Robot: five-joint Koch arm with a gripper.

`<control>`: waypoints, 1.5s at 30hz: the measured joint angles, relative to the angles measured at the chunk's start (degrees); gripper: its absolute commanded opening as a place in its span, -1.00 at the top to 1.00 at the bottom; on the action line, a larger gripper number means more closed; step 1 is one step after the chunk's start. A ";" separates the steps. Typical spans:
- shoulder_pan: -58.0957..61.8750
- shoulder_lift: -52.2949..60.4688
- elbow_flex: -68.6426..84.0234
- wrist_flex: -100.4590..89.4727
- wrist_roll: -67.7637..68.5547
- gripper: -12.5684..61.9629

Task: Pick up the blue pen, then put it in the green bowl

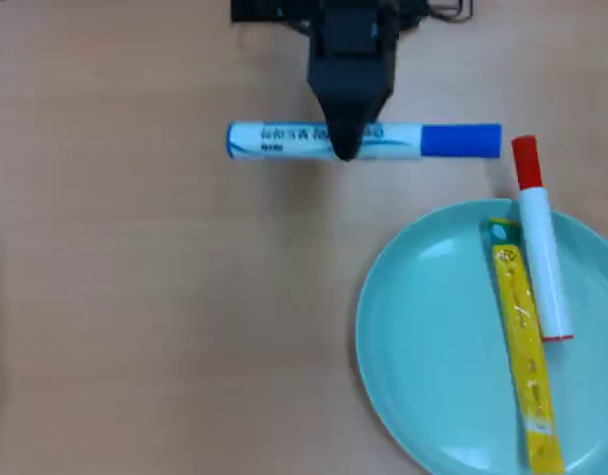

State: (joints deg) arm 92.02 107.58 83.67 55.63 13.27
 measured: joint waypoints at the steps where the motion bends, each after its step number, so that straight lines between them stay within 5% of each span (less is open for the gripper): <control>1: -0.88 -0.70 0.00 -0.97 0.00 0.88; 21: -21.88 -24.26 1.32 -26.89 0.00 0.87; 45: -24.17 -39.90 1.23 -36.56 0.44 0.85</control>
State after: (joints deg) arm 67.85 67.68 84.90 19.07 13.71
